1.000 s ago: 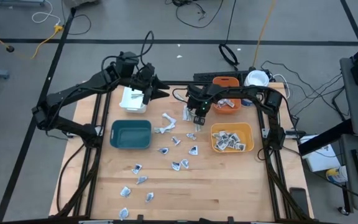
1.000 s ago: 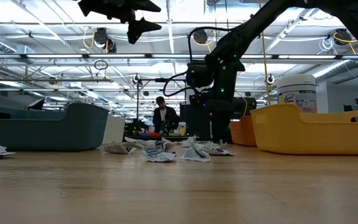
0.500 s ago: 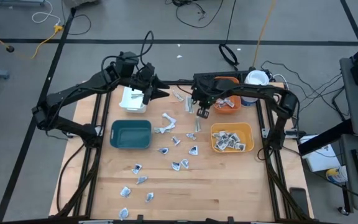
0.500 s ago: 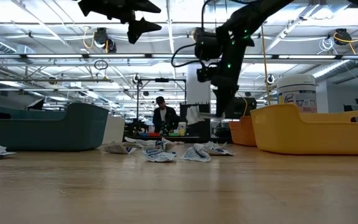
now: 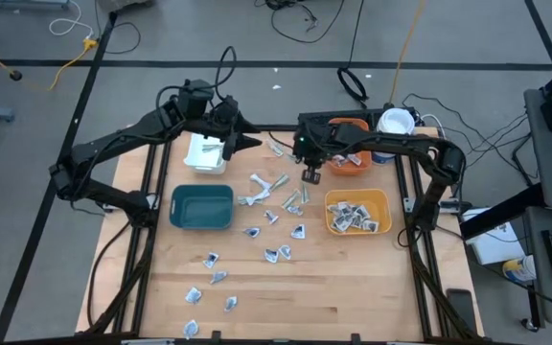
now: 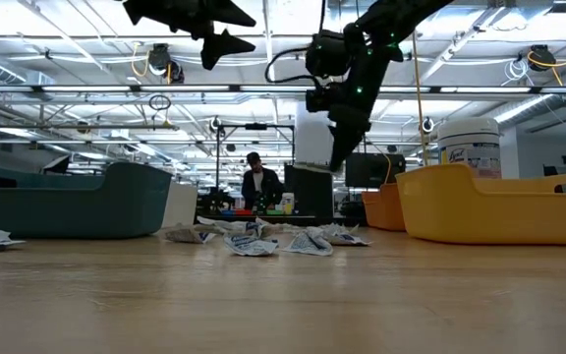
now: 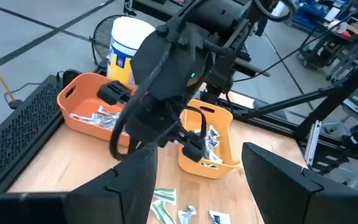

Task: Pick & Place First Aid Supplies
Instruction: Put the bandage into the white bin

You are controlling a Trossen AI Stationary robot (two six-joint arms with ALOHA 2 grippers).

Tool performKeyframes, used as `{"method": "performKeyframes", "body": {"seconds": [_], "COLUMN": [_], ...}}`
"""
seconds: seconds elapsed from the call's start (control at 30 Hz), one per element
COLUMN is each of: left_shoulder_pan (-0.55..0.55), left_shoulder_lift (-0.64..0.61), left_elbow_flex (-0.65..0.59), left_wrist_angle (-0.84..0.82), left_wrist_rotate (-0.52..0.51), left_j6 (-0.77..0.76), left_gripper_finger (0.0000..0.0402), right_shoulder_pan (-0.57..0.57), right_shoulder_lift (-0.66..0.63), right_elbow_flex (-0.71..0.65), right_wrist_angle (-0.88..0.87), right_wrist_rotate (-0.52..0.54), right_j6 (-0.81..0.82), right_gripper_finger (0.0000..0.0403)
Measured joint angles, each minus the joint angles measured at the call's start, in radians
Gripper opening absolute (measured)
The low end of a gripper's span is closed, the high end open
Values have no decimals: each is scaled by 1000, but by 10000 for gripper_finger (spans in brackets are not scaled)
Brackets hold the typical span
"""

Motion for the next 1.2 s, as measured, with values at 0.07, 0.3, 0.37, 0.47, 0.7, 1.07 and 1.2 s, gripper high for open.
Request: {"method": "performKeyframes", "body": {"seconds": [0.07, 0.3, 0.37, 0.47, 0.7, 1.07, 1.2], "left_shoulder_pan": [0, 0, 0, -2, -26, -66, -80], "left_shoulder_lift": [0, 0, 0, 0, 1, 1, 1], "left_elbow_flex": [0, 0, 0, 0, 0, 0, 0], "left_wrist_angle": [0, 5, 7, 27, 84, 100, 101], "left_wrist_rotate": [-18, -60, -60, -60, -111, -170, -171], "left_j6": [1, 59, 77, 98, 114, 94, 92], "left_gripper_finger": [239, 239, 239, 239, 239, 233, 190], "right_shoulder_pan": [-3, 0, 0, 2, 19, 66, 65], "right_shoulder_lift": [-27, -141, -172, -206, -228, -225, -225], "right_elbow_flex": [-2, -3, 1, 1, -1, 0, 0], "right_wrist_angle": [34, 242, 314, 385, 482, 531, 533], "right_wrist_rotate": [-36, -131, -166, -188, -266, -263, -263], "right_j6": [27, 75, 86, 115, 162, 172, 172], "right_gripper_finger": [0, 0, 0, 0, 0, 0, 0]}}
